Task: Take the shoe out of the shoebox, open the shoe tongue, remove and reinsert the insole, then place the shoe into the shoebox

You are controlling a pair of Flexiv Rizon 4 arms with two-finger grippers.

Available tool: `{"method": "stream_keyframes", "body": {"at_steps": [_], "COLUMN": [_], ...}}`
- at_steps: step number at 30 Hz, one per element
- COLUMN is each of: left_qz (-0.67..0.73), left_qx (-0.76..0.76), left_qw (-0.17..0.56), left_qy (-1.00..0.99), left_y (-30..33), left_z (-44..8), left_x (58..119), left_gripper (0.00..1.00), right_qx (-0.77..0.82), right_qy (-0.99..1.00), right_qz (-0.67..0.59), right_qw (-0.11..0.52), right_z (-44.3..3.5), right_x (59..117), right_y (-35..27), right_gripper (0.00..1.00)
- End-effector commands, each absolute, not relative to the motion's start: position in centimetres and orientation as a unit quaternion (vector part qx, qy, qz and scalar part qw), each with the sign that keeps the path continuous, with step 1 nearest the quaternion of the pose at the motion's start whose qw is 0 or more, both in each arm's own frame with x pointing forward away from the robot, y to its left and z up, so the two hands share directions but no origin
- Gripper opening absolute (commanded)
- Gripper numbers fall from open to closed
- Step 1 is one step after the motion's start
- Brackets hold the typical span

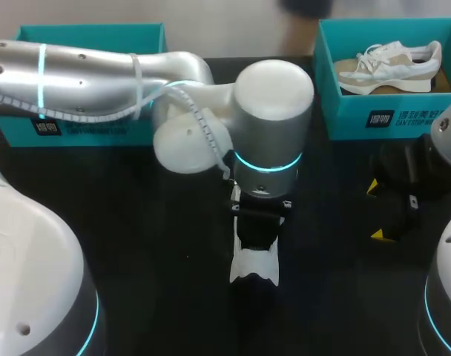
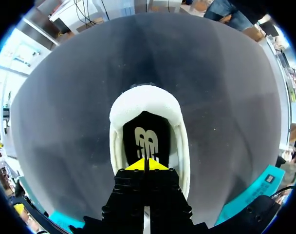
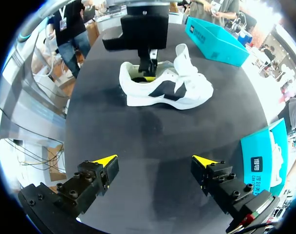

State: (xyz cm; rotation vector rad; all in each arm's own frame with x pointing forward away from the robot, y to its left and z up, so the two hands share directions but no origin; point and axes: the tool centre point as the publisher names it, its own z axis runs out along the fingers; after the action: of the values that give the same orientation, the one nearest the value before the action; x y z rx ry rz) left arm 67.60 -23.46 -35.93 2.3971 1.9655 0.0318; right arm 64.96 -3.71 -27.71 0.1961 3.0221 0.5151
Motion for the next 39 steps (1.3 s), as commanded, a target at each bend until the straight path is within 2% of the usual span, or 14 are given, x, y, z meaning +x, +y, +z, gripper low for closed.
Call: {"method": "stream_keyframes", "body": {"at_steps": [1,16,39], "left_qz": [0.002,0.002,0.015], "left_qx": [0.771,0.737,0.747], "left_qw": [0.047,0.086,0.078], "left_qy": [0.635,0.670,0.659], "left_y": [-22.3,-21.8,-23.0], "left_z": [-35.0,-34.6,-35.5], "left_x": [67.3,67.9,69.2], "left_gripper": [0.00,0.00,0.00], "right_qx": [0.064,0.064,0.064], "right_qy": [0.983,0.983,0.983], "right_qz": [0.166,0.166,0.166], "right_qw": [0.035,0.035,0.035], "right_z": [-27.7,-27.7,-27.7], "right_x": [64.9,64.9,64.9], "right_y": [-3.6,-3.6,-3.6], "right_gripper": [1.00,1.00,1.00]}}
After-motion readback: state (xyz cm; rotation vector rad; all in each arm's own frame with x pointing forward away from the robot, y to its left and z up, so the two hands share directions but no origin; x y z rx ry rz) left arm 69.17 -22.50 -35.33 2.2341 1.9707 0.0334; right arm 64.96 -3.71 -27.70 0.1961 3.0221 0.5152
